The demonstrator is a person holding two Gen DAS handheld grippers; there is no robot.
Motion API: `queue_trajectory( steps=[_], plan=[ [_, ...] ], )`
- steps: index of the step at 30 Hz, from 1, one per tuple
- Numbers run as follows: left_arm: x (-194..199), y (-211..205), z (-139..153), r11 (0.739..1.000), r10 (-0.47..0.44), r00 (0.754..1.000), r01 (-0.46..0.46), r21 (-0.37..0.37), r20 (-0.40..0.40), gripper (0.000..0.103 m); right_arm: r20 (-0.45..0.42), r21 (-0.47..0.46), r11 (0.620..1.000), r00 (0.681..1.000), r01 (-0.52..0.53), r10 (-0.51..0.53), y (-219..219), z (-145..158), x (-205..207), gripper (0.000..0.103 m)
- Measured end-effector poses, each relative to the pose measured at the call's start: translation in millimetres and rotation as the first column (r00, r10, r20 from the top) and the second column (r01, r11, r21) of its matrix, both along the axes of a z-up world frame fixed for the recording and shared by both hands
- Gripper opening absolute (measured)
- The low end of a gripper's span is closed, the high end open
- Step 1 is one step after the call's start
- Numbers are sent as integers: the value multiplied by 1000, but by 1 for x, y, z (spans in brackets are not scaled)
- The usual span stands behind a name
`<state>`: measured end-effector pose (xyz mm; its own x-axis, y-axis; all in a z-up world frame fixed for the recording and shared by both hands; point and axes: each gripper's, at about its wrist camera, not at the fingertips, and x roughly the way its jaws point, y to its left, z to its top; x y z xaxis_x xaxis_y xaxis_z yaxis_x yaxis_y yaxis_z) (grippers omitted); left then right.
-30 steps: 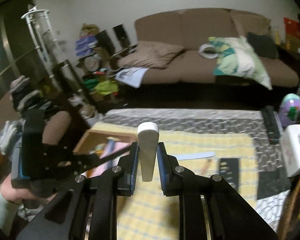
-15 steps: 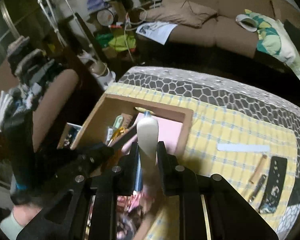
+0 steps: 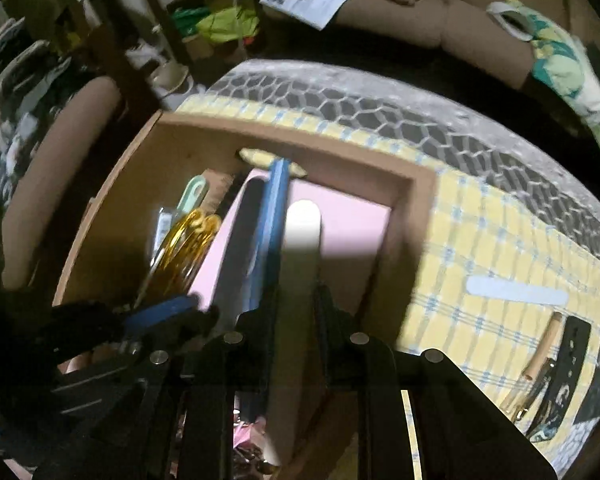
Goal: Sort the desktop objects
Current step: 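Lower the nail file and comb into the box and open both tools, then withdraw both open tools from the box back over the table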
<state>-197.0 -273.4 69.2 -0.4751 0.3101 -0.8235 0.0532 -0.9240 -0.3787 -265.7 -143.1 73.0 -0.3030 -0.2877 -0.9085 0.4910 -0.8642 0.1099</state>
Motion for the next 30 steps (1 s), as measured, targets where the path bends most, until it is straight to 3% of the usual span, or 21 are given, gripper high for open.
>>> queue_trajectory(
  steps=[2,4,6,7,10,12,15,22,26,30],
  plan=[
    [0,-2,4,1000,0,1000,0,-9,-3,28,-27,-32,999,999,36,-37,8,11,0,21],
    [3,-4,12,1000,0,1000,0,-16,-15,41,-38,-91,994,997,61,-65,19,25,1,31],
    [6,-2,22,1000,-8,1000,7,-31,-26,52,-38,-130,989,996,75,-80,30,38,2,51],
    [6,0,26,999,-12,1000,10,-37,-28,56,-38,-138,987,996,80,-86,32,44,3,56],
    [14,9,44,995,-29,998,24,-94,-60,65,-69,-165,980,990,107,-119,52,64,12,60],
    [22,19,56,989,-47,996,36,-140,-78,69,-70,-186,975,989,118,-133,61,72,18,70],
    [34,31,74,984,-61,993,43,-175,-98,76,-74,-169,977,987,129,-143,74,80,32,74],
    [66,45,109,978,-80,987,50,-205,-142,87,-87,-164,972,979,167,-183,111,88,75,87],
    [86,55,125,974,-89,983,53,-219,-158,94,-100,-155,969,973,193,-210,130,94,98,103],
    [105,66,135,972,-96,982,57,-226,-164,102,-84,-158,964,970,215,-230,148,91,120,103]
  ],
)
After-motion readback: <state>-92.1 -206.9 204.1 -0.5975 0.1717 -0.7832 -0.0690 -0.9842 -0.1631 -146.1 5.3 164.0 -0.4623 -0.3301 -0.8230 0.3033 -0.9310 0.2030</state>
